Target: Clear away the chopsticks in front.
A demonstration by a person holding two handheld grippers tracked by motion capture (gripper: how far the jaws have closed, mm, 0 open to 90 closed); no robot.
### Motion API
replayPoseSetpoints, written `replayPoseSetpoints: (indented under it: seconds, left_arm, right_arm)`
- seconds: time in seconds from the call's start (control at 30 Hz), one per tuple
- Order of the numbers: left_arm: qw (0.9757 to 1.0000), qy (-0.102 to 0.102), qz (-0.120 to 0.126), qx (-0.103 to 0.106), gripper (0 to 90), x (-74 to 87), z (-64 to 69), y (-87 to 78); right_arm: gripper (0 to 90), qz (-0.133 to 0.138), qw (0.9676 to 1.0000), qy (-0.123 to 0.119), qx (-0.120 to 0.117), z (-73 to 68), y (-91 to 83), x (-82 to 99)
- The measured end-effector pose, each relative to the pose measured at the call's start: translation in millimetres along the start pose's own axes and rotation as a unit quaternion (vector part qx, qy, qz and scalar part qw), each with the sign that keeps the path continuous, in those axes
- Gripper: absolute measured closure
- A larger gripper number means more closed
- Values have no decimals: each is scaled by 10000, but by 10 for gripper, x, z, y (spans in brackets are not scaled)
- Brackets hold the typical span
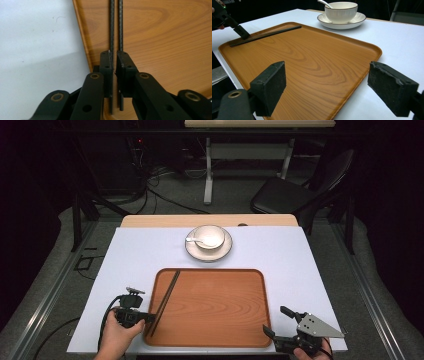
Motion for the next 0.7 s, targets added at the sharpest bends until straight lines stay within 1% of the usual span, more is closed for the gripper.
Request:
replayPoseSetpoints:
  seconds: [0.17,0.3,0.37,0.43,0.47,0.5,0.53,0.57,0.6,0.63,0.67,0.7]
  left_arm:
    - [10000,52,9,-50,821,2,9,-9]
    - [9998,129,82,-121,800,-16,4,-42]
    - [9998,133,100,-145,784,-24,-1,-49]
    - [9996,167,142,-181,759,-40,-11,-63]
    - [9994,189,215,-201,734,-63,-19,-82]
    - [9994,189,215,-201,718,-63,-19,-82]
    - [9991,200,310,-204,692,-93,-30,-109]
    - [9991,200,310,-204,675,-93,-30,-109]
    - [9988,191,414,-179,655,-125,-39,-139]
    - [9986,185,468,-156,644,-140,-43,-151]
    - [9986,185,468,-156,633,-140,-43,-151]
    - [9984,147,537,-104,616,-170,-56,-180]
  right_arm:
    - [146,2,10000,0,-3,-1,-1,0]
    - [146,0,10000,-15,-3,-2,1,-1]
    - [146,1,10000,-23,-6,-3,3,-1]
    - [146,-2,10000,-22,-10,-3,3,0]
    - [146,-2,10000,-14,-4,-2,2,0]
    - [146,-2,10000,-14,-4,-2,2,0]
    - [146,-4,10000,-14,-5,-2,2,1]
    - [146,-11,10000,-9,1,0,1,2]
    - [146,-14,10000,-8,2,0,1,3]
    - [146,-16,10000,-10,-2,0,3,4]
    - [146,-19,10000,-10,-7,-1,5,5]
    - [146,-17,10000,-14,-7,-2,6,5]
Point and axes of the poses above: each handheld gripper's, and its own axes: y roughly forward along the jaws, x roughly out of its underside, z roughly to its right, the point moved 8 cm from there along y, roughly forward along the jaws, and after that the axes turned 2 degrees about -y, right-handed, at the moved point
